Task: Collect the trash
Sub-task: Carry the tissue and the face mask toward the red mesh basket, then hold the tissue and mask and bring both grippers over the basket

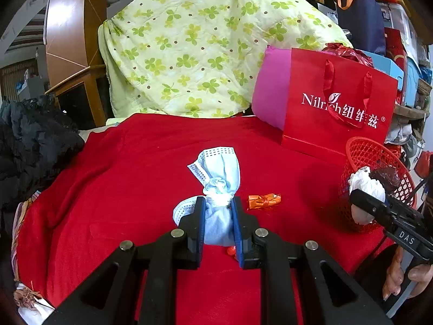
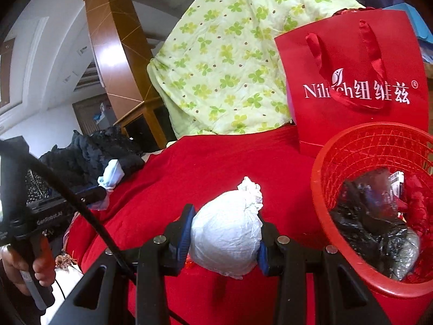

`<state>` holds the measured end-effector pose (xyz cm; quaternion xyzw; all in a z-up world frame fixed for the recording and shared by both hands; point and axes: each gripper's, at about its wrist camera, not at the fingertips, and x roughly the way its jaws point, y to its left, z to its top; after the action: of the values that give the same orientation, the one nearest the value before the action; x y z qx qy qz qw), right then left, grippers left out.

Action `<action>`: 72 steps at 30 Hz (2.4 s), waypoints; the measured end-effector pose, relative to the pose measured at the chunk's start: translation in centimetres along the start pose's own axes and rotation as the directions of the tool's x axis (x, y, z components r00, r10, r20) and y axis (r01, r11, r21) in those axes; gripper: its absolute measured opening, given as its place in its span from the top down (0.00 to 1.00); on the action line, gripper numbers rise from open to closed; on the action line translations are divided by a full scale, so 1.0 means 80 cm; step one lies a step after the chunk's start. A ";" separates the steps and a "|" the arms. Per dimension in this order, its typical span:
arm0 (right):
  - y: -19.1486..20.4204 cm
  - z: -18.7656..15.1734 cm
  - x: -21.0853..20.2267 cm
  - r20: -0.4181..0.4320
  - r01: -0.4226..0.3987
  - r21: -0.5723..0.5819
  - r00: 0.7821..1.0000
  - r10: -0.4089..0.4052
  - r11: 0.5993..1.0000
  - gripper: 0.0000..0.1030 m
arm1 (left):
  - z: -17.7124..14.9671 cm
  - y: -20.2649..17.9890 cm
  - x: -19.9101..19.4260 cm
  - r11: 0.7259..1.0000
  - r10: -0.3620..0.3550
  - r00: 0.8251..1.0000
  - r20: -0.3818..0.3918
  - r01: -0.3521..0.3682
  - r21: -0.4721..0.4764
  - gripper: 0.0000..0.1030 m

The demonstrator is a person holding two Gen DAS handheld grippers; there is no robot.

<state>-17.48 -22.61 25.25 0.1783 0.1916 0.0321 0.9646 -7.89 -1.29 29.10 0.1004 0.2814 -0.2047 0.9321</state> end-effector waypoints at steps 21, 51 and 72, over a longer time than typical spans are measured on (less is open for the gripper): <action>-0.005 0.001 -0.020 0.041 -0.040 -0.009 0.998 0.040 0.999 0.59 | -0.003 -0.037 0.020 0.999 0.019 0.999 -0.047 -0.017 0.037 0.81; -0.007 0.003 -0.033 0.077 -0.056 0.012 0.995 0.055 0.998 0.59 | -0.001 -0.047 0.027 0.997 0.002 0.997 -0.074 0.003 0.074 0.81; -0.010 0.005 -0.036 0.086 -0.052 0.017 0.995 0.050 0.999 0.58 | -0.007 -0.051 0.038 0.996 -0.012 0.995 -0.103 0.021 0.088 0.81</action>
<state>-20.00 -23.88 26.30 0.1934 0.1461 0.0472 0.9690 -7.65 -5.80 26.60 0.1498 0.3201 -0.2191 0.9094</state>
